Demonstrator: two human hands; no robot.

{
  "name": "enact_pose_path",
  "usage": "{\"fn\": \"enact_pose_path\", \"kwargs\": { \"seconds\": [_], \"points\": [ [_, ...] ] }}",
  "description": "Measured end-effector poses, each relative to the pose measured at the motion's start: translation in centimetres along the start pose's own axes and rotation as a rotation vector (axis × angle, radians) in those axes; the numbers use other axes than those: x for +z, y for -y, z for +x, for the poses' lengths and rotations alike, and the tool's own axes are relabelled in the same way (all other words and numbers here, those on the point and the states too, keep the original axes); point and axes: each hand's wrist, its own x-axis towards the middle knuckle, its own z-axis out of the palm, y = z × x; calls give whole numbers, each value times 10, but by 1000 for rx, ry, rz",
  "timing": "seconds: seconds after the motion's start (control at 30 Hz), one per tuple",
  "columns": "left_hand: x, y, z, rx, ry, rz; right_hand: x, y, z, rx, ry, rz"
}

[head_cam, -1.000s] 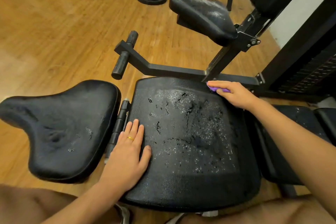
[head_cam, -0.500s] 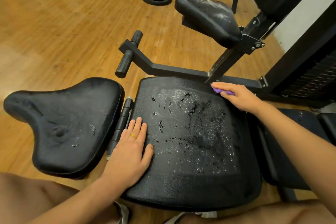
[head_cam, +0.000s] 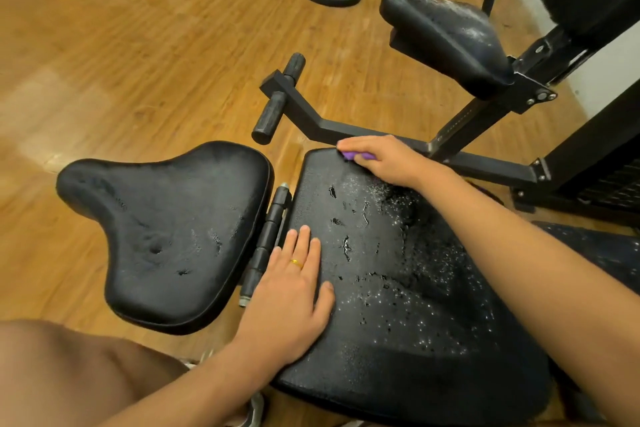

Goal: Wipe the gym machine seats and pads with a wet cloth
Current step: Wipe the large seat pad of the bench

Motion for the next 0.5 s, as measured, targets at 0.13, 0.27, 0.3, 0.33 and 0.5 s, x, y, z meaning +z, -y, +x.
{"fn": "enact_pose_path", "kwargs": {
  "seconds": [0.13, 0.27, 0.3, 0.33, 0.5],
  "points": [
    [-2, 2, -1, -4, 21, 36, -5, 0, 7, -32, 92, -22],
    [-1, 2, -1, 1, 23, 50, -21, -18, -14, 1, 110, 9],
    [-1, 3, -1, 4, 21, 50, -23, -21, -18, 14, 110, 12],
    [0, 4, -1, 4, 21, 50, -23, -24, -20, 29, 105, 17],
    [3, 5, -1, 5, 3, 22, -11, -10, 0, -9, 83, -37]
  ]
}}
